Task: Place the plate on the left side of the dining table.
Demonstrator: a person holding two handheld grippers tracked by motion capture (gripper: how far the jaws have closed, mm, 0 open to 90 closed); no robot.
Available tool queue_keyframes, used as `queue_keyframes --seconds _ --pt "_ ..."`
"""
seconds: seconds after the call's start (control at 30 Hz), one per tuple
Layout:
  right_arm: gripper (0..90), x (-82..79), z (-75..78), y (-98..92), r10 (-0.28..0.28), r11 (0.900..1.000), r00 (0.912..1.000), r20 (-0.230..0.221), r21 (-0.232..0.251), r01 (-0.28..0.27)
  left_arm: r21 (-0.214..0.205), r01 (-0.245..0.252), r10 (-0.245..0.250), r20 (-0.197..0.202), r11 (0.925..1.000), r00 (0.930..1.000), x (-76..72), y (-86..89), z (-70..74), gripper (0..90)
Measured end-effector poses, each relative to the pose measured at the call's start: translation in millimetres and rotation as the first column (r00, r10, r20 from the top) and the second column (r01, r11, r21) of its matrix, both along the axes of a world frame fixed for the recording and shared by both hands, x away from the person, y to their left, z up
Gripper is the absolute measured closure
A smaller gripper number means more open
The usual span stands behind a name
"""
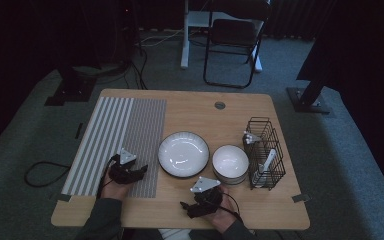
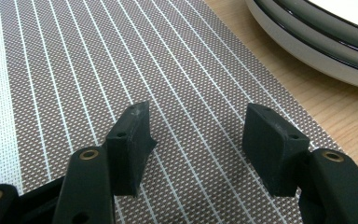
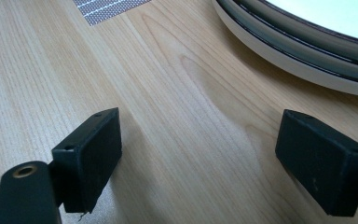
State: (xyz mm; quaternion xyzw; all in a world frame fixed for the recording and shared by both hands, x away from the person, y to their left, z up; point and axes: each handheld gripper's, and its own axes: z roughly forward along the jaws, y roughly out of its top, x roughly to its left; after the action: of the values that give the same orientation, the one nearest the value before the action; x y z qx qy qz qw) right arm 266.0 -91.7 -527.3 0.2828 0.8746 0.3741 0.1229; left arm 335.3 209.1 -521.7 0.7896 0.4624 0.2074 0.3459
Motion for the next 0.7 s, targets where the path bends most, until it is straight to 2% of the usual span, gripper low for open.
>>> queue_keyframes --seconds 0.5,0.7 --pt "14.0 -0.6 0.0 1.0 0.003 1.0000 1.0000 -0.001 0.001 -0.003 -0.003 -0.006 0.006 -0.001 1.0000 1.0000 -0.3 -0.6 -0.1 41.9" --pt "20.4 -3.1 0.4 2.3 0.003 0.9999 1.0000 0.008 0.010 -0.003 0.000 -0.008 0.008 -0.003 1.0000 1.0000 -0.3 -2.4 -0.1 39.6"
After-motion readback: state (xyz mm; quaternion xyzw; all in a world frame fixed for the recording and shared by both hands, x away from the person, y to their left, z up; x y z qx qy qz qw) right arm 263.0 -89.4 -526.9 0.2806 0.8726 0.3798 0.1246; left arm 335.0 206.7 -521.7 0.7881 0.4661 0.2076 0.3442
